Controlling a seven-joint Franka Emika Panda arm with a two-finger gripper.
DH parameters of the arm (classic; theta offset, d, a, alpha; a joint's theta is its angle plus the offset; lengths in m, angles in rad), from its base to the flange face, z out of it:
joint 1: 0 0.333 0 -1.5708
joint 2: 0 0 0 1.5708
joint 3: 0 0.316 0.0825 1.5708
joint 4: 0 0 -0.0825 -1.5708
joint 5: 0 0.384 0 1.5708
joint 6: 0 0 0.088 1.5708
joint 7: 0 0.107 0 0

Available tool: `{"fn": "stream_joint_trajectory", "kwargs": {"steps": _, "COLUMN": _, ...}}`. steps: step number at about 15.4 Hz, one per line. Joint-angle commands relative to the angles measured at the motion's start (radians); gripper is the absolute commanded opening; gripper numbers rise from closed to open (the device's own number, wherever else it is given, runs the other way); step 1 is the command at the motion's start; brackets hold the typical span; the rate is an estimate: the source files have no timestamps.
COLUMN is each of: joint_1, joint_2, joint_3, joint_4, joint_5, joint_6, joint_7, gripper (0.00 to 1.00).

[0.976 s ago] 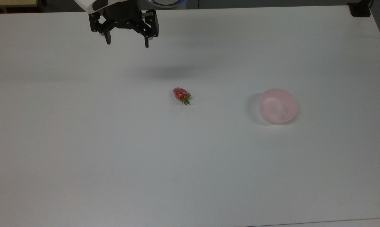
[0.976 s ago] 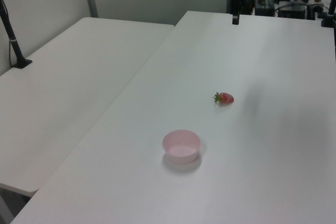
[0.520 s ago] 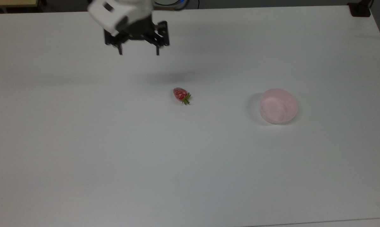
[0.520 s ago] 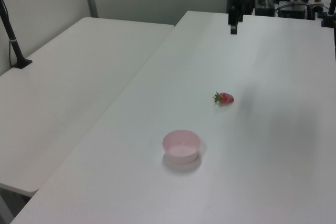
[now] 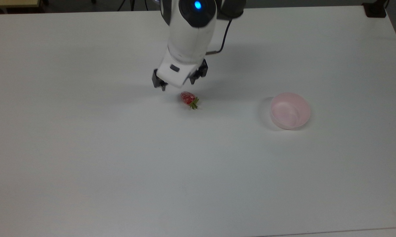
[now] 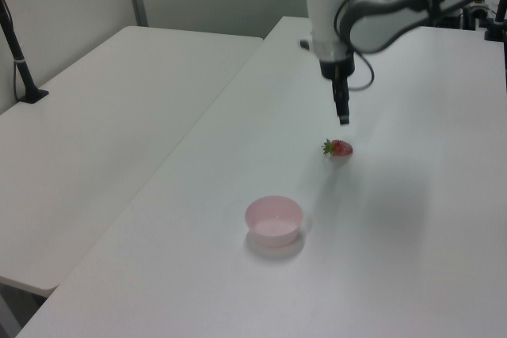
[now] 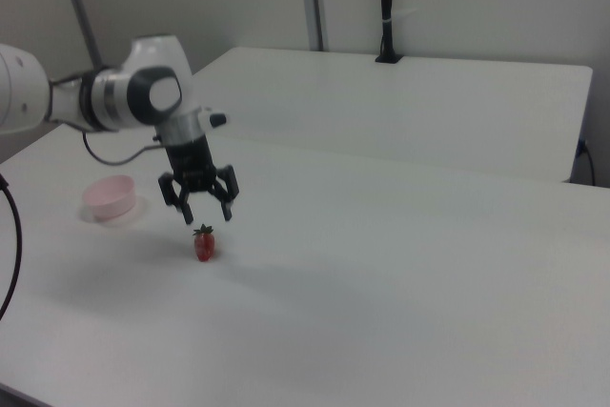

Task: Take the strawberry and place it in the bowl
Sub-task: 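Lower the gripper down around the red strawberry, then close the gripper on the strawberry and lift it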

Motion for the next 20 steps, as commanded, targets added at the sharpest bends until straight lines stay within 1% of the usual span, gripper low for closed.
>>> {"fn": "stream_joint_trajectory", "kwargs": {"steps": 1, "joint_1": 0.035, "joint_2": 0.034, "joint_3": -0.024, "joint_4": -0.081, "joint_5": -0.017, "joint_6": 0.122, "joint_7": -0.062, "gripper": 0.8}}
{"fn": "stream_joint_trajectory", "kwargs": {"steps": 5, "joint_1": 0.042, "joint_2": 0.043, "joint_3": -0.019, "joint_4": -0.103, "joint_5": -0.017, "joint_6": 0.132, "joint_7": -0.079, "gripper": 0.8}}
{"fn": "stream_joint_trajectory", "kwargs": {"steps": 8, "joint_1": 0.044, "joint_2": 0.066, "joint_3": -0.006, "joint_4": -0.109, "joint_5": -0.016, "joint_6": 0.18, "joint_7": -0.061, "gripper": 0.81}}
{"fn": "stream_joint_trajectory", "kwargs": {"steps": 9, "joint_1": 0.044, "joint_2": 0.068, "joint_3": 0.0, "joint_4": -0.109, "joint_5": -0.016, "joint_6": 0.192, "joint_7": -0.059, "gripper": 0.77}}
{"fn": "stream_joint_trajectory", "kwargs": {"steps": 10, "joint_1": 0.044, "joint_2": 0.068, "joint_3": 0.002, "joint_4": -0.107, "joint_5": -0.017, "joint_6": 0.198, "joint_7": -0.059, "gripper": 0.7}}
{"fn": "stream_joint_trajectory", "kwargs": {"steps": 12, "joint_1": 0.042, "joint_2": 0.068, "joint_3": 0.002, "joint_4": -0.103, "joint_5": -0.017, "joint_6": 0.202, "joint_7": -0.062, "gripper": 0.62}}
{"fn": "stream_joint_trajectory", "kwargs": {"steps": 15, "joint_1": 0.041, "joint_2": 0.068, "joint_3": 0.002, "joint_4": -0.101, "joint_5": -0.017, "joint_6": 0.202, "joint_7": -0.073, "gripper": 0.46}}
{"fn": "stream_joint_trajectory", "kwargs": {"steps": 16, "joint_1": 0.042, "joint_2": 0.068, "joint_3": 0.002, "joint_4": -0.101, "joint_5": -0.017, "joint_6": 0.202, "joint_7": -0.073, "gripper": 0.45}}
{"fn": "stream_joint_trajectory", "kwargs": {"steps": 20, "joint_1": 0.044, "joint_2": 0.046, "joint_3": 0.001, "joint_4": -0.089, "joint_5": -0.016, "joint_6": 0.186, "joint_7": -0.064, "gripper": 0.45}}
